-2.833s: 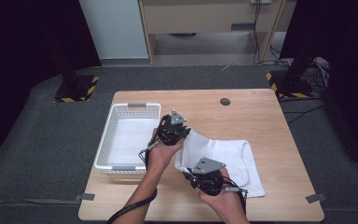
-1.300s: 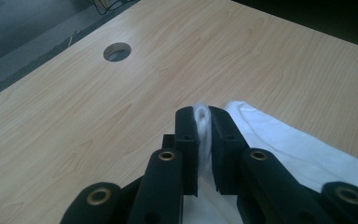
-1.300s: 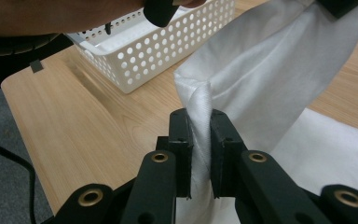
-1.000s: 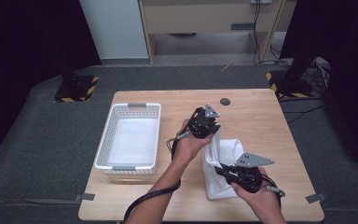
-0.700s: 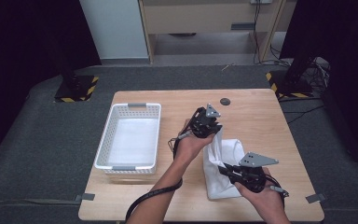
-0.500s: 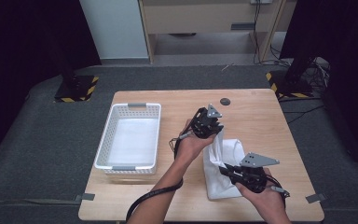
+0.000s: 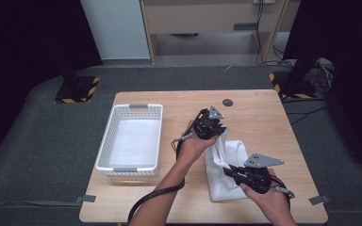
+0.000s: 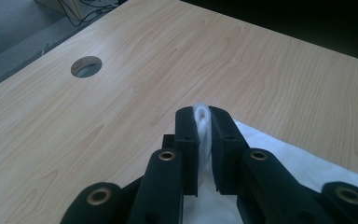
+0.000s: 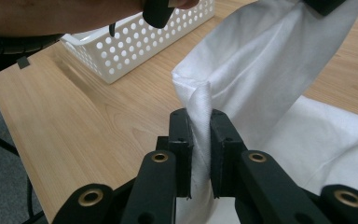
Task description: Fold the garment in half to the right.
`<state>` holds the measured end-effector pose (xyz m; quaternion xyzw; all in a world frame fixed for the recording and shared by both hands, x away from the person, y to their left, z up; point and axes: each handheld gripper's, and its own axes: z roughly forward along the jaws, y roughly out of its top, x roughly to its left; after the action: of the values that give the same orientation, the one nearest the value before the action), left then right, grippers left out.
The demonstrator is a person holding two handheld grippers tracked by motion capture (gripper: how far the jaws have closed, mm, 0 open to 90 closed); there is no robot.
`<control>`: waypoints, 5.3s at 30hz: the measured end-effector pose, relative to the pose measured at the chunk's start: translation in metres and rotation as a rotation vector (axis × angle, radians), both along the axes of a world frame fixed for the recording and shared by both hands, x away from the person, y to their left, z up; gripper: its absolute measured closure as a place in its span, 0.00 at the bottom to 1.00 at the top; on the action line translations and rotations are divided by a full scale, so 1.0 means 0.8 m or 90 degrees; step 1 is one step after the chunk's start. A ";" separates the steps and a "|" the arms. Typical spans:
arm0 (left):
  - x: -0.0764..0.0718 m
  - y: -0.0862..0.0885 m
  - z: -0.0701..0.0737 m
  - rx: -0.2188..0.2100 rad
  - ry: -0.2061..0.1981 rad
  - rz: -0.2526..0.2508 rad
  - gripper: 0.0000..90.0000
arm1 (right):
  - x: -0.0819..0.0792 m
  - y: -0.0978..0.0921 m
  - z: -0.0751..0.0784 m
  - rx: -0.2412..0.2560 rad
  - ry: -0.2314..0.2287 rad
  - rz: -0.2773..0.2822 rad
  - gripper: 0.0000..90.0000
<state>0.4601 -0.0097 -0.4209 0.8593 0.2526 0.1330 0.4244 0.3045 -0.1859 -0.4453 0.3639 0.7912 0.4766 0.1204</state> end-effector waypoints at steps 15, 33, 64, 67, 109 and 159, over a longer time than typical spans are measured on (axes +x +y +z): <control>0.002 -0.005 -0.011 -0.012 -0.003 -0.013 0.92 | 0.001 -0.005 -0.006 0.003 0.010 -0.003 0.90; 0.006 -0.012 -0.023 -0.016 0.000 -0.025 0.92 | 0.004 -0.014 -0.014 0.007 0.023 -0.009 0.90; 0.010 -0.015 -0.050 -0.023 -0.004 -0.044 0.90 | 0.004 -0.026 -0.037 -0.010 0.038 -0.026 0.90; 0.011 -0.016 -0.051 -0.023 -0.005 -0.043 0.90 | 0.005 -0.027 -0.038 -0.010 0.038 -0.029 0.90; 0.018 -0.002 -0.066 -0.058 0.014 0.011 0.53 | 0.012 -0.016 -0.058 -0.040 0.049 -0.028 0.90; -0.052 0.034 -0.069 -0.053 0.011 0.068 0.04 | 0.011 -0.039 -0.070 -0.018 0.060 -0.070 0.90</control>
<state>0.4182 0.0174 -0.4758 0.8275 0.3068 0.1377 0.4497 0.3130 -0.2171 -0.5013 0.4272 0.7815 0.4403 0.1139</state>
